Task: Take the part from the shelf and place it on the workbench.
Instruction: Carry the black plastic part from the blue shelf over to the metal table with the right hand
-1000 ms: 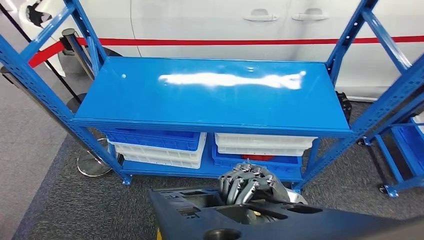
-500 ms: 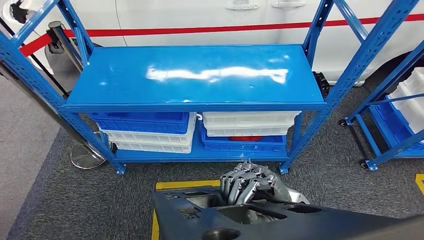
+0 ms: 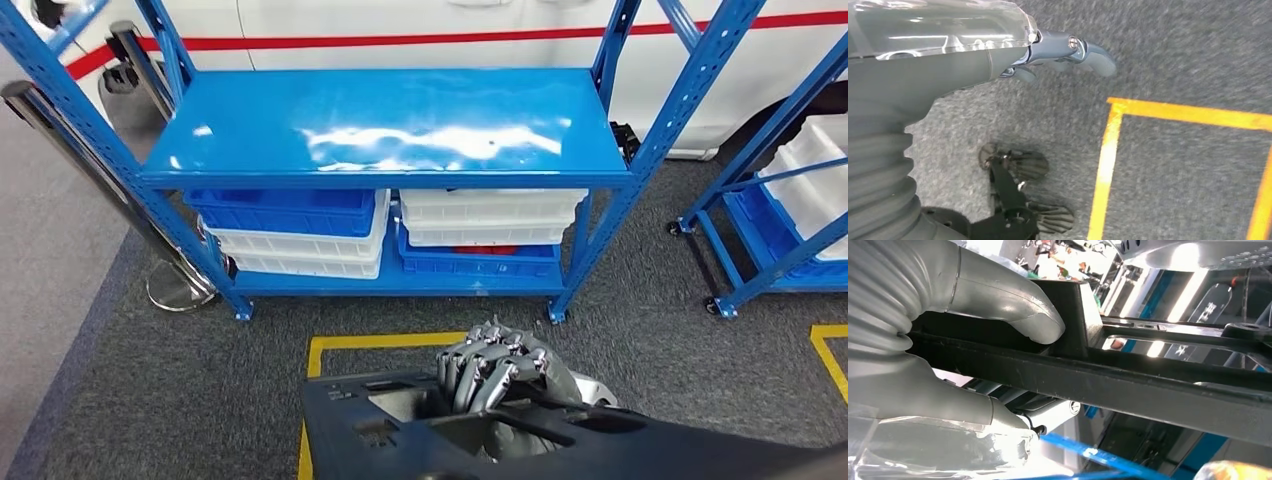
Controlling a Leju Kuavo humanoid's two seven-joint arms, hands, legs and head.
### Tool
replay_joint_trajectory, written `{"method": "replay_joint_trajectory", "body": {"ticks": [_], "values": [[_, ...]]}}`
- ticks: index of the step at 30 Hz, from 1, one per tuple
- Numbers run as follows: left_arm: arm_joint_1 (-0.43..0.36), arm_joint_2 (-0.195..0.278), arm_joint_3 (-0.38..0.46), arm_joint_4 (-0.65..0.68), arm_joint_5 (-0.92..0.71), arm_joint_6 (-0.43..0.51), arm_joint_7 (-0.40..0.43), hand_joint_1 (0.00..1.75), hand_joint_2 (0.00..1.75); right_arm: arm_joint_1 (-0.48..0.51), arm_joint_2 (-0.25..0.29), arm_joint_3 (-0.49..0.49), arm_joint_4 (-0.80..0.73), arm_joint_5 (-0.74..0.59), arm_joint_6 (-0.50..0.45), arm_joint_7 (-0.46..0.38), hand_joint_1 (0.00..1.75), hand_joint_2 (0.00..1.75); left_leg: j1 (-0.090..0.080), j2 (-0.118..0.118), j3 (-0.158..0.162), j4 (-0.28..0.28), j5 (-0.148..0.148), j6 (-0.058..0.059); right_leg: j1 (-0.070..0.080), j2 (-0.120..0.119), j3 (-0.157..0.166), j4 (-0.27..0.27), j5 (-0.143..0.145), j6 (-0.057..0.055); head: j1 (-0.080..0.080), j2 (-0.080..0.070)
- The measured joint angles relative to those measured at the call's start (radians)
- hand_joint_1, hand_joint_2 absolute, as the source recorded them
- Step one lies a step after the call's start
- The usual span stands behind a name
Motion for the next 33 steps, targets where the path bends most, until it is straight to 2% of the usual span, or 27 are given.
{"method": "replay_joint_trajectory", "body": {"ticks": [1, 2, 3, 4, 5, 6, 7, 8, 9, 10, 12, 13, 14, 16, 17, 18, 19, 21, 22, 23, 24, 26, 28, 29, 31, 32, 33], "values": [[0.001, -0.001, 0.0, 0.0, 0.0, 0.0, 0.0, 0.0, 1.75, 0.001, 0.0, 0.0, 0.0, 0.002, 0.0, 0.0, 1.75, 1.75, 0.0, 0.003, -0.007, -0.003, 0.012, 0.005, -0.002, 0.0, -0.002, -0.002, 0.005, 0.006, -0.002, 0.0], [0.001, -0.003, 0.0, 0.0, 0.0, 0.0, 0.001, 0.0, 1.75, 0.001, 0.0, 0.0, 0.0, 0.003, -0.001, 0.0, 1.75, 1.75, 0.002, 0.005, -0.016, -0.008, 0.026, 0.012, -0.003, 0.002, -0.008, 0.005, -0.01, 0.011, -0.003, 0.0], [0.002, -0.004, 0.0, 0.0, 0.0, 0.0, 0.001, 0.0, 1.75, 0.002, 0.0, 0.0, 0.0, 0.004, -0.001, 0.0, 1.75, 1.75, 0.004, 0.007, -0.028, -0.012, 0.042, 0.02, -0.003, 0.004, -0.019, 0.03, -0.045, 0.015, -0.002, 0.0], [0.002, -0.005, 0.0, 0.0, 0.0, 0.0, 0.001, 0.0, 1.75, 0.003, 0.0, 0.0, 0.0, 0.004, -0.001, 0.0, 1.75, 1.75, 0.007, 0.009, -0.043, -0.014, 0.058, 0.025, -0.005, 0.005, -0.033, 0.074, -0.097, 0.018, -0.002, 0.0], [0.002, -0.005, 0.0, 0.0, 0.0, 0.0, 0.001, 0.0, 1.75, 0.003, 0.0, -0.001, 0.0, 0.004, -0.001, 0.0, 1.75, 1.75, 0.006, 0.009, -0.061, -0.013, 0.073, 0.029, -0.006, 0.006, -0.05, 0.137, -0.153, 0.022, -0.001, 0.0], [0.003, -0.006, 0.0, 0.0, 0.0, 0.0, 0.001, 0.0, 1.75, 0.004, 0.0, -0.001, 0.0, 0.004, -0.001, 0.0, 1.75, 1.75, 0.005, 0.01, -0.079, -0.012, 0.087, 0.029, -0.008, 0.006, -0.062, 0.203, -0.192, 0.026, -0.001, 0.0], [0.003, -0.006, 0.001, 0.0, 0.0, 0.0, 0.001, 0.0, 1.75, 0.005, 0.0, -0.001, 0.0, 0.004, -0.001, 0.0, 1.75, 1.75, 0.005, 0.01, -0.098, -0.009, 0.099, 0.028, -0.01, 0.006, -0.066, 0.255, -0.206, 0.03, -0.001, 0.0], [0.003, -0.007, 0.001, 0.0, 0.0, 0.0, 0.001, 0.0, 1.75, 0.005, 0.0, -0.001, 0.0, 0.004, -0.001, 0.0, 1.75, 1.75, 0.005, 0.011, -0.118, -0.004, 0.111, 0.026, -0.012, 0.006, -0.056, 0.281, -0.198, 0.033, -0.001, 0.0], [0.004, -0.008, 0.001, 0.0, 0.0, 0.0, 0.001, 0.0, 1.75, 0.005, 0.0, -0.001, 0.0, 0.004, -0.001, 0.0, 1.75, 1.75, 0.006, 0.011, -0.137, 0.002, 0.121, 0.024, -0.014, 0.006, -0.029, 0.27, -0.172, 0.035, -0.001, 0.0], [0.004, -0.009, 0.001, 0.0, 0.0, 0.0, 0.001, 0.0, 1.75, 0.005, 0.0, -0.001, 0.0, 0.004, -0.001, 0.0, 1.75, 1.75, 0.007, 0.011, -0.155, 0.01, 0.129, 0.02, -0.017, 0.005, 0.015, 0.226, -0.146, 0.036, -0.001, 0.0], [0.004, -0.01, 0.001, 0.0, 0.0, 0.0, 0.001, 0.0, 1.75, 0.004, 0.0, -0.001, 0.0, 0.005, -0.001, 0.0, 1.75, 1.75, 0.006, 0.009, -0.183, 0.027, 0.142, 0.011, -0.017, 0.006, 0.121, 0.086, -0.146, 0.032, -0.002, 0.0], [0.004, -0.011, 0.001, 0.0, 0.0, 0.0, 0.001, 0.0, 1.75, 0.003, 0.0, -0.001, -0.001, 0.005, -0.001, 0.0, 1.75, 1.75, 0.006, 0.008, -0.191, 0.032, 0.148, 0.005, -0.015, 0.007, 0.156, 0.033, -0.157, 0.027, -0.002, 0.0], [0.004, -0.011, 0.001, 0.0, 0.0, 0.0, 0.001, 0.0, 1.75, 0.002, 0.0, -0.001, -0.002, 0.005, -0.001, 0.0, 1.75, 1.75, 0.005, 0.008, -0.195, 0.035, 0.156, -0.002, -0.012, 0.008, 0.172, 0.002, -0.169, 0.02, -0.001, 0.0], [0.005, -0.011, 0.001, 0.0, 0.0, 0.0, 0.0, 0.0, 1.75, 0.002, 0.0, -0.001, -0.002, 0.005, -0.001, -0.001, 1.75, 1.75, 0.006, 0.006, -0.199, 0.031, 0.171, -0.014, -0.01, 0.007, 0.163, -0.007, -0.157, 0.004, 0.002, 0.0], [0.006, -0.011, 0.001, 0.0, 0.0, 0.0, 0.001, 0.0, 1.75, 0.001, 0.001, -0.001, -0.002, 0.005, -0.001, -0.001, 1.75, 1.75, 0.008, 0.005, -0.206, 0.037, 0.16, -0.021, -0.011, 0.005, 0.155, -0.009, -0.147, -0.005, 0.002, 0.0], [0.008, -0.011, 0.001, 0.0, 0.0, 0.0, 0.001, 0.0, 1.75, 0.001, 0.001, -0.001, -0.002, 0.005, -0.001, -0.001, 1.75, 1.75, 0.009, 0.004, -0.217, 0.058, 0.13, -0.026, -0.014, 0.003, 0.144, -0.012, -0.134, -0.015, 0.001, 0.0], [0.009, -0.012, 0.001, 0.0, 0.0, 0.0, 0.001, 0.0, 1.75, 0.001, 0.001, -0.001, -0.002, 0.005, -0.001, -0.001, 1.75, 1.75, 0.011, 0.003, -0.232, 0.101, 0.081, -0.031, -0.016, 0.002, 0.131, -0.014, -0.121, -0.022, 0.0, 0.0], [0.01, -0.013, 0.001, 0.0, 0.0, 0.0, 0.001, 0.0, 1.75, 0.001, 0.002, -0.001, -0.002, 0.005, -0.001, 0.0, 1.75, 1.75, 0.012, 0.002, -0.266, 0.23, -0.02, -0.038, -0.014, 0.002, 0.098, -0.012, -0.096, -0.027, -0.002, 0.0], [0.009, -0.013, 0.001, 0.0, 0.0, 0.0, 0.001, 0.0, 1.75, 0.002, 0.002, -0.001, -0.002, 0.005, -0.001, 0.0, 1.75, 1.75, 0.012, 0.002, -0.274, 0.29, -0.042, -0.041, -0.013, 0.002, 0.081, -0.011, -0.084, -0.026, -0.002, 0.0], [0.009, -0.013, 0.001, 0.0, 0.0, 0.0, 0.001, 0.0, 1.75, 0.002, 0.002, -0.001, -0.002, 0.005, -0.001, 0.0, 1.75, 1.75, 0.012, 0.002, -0.269, 0.324, -0.038, -0.042, -0.013, 0.002, 0.064, -0.009, -0.072, -0.025, -0.003, 0.0], [0.009, -0.013, 0.001, 0.0, 0.0, 0.0, 0.001, 0.0, 1.75, 0.002, 0.002, -0.001, -0.002, 0.005, -0.001, 0.0, 1.75, 1.75, 0.013, 0.002, -0.247, 0.324, -0.015, -0.043, -0.013, 0.002, 0.048, -0.007, -0.062, -0.022, -0.002, 0.0], [0.008, -0.013, 0.001, 0.0, 0.0, 0.0, 0.001, 0.0, 1.75, 0.003, 0.002, -0.001, -0.002, 0.005, -0.001, 0.0, 1.75, 1.75, 0.015, 0.0, -0.151, 0.218, 0.034, -0.042, -0.014, 0.002, 0.021, -0.001, -0.043, -0.015, -0.003, 0.0], [0.006, -0.013, 0.001, 0.0, 0.0, 0.0, 0.001, 0.0, 1.75, 0.002, 0.003, -0.001, -0.003, 0.005, -0.001, 0.0, 1.75, 1.75, 0.014, -0.006, -0.046, 0.068, 0.027, -0.034, -0.011, 0.002, 0.007, 0.003, -0.028, -0.003, -0.002, 0.0], [0.006, -0.013, 0.001, 0.0, 0.0, 0.0, 0.001, 0.0, 1.75, 0.002, 0.003, -0.001, -0.003, 0.005, -0.001, 0.0, 1.75, 1.75, 0.011, -0.009, -0.02, 0.024, 0.016, -0.029, -0.01, 0.002, 0.005, 0.003, -0.02, 0.002, -0.002, 0.0], [0.006, -0.013, 0.001, 0.0, 0.0, 0.0, 0.0, 0.0, 1.75, 0.002, 0.003, -0.001, -0.003, 0.006, -0.001, -0.001, 1.75, 1.75, 0.009, -0.011, -0.015, 0.0, 0.017, -0.015, -0.01, 0.001, 0.003, -0.004, -0.003, 0.015, -0.001, 0.0], [0.007, -0.013, 0.001, 0.0, 0.0, 0.0, 0.0, 0.0, 1.75, 0.002, 0.003, -0.002, -0.003, 0.006, -0.001, -0.001, 1.75, 1.75, 0.01, -0.008, -0.021, -0.002, 0.026, -0.007, -0.011, 0.002, 0.0, -0.002, -0.008, 0.021, -0.001, 0.0], [0.007, -0.013, 0.001, 0.0, 0.0, 0.0, 0.0, 0.0, 1.75, 0.003, 0.002, -0.002, -0.003, 0.006, -0.001, -0.001, 1.75, 1.75, 0.011, -0.006, -0.029, -0.003, 0.035, 0.003, -0.011, 0.003, -0.008, 0.015, -0.031, 0.026, 0.0, 0.0]]}}
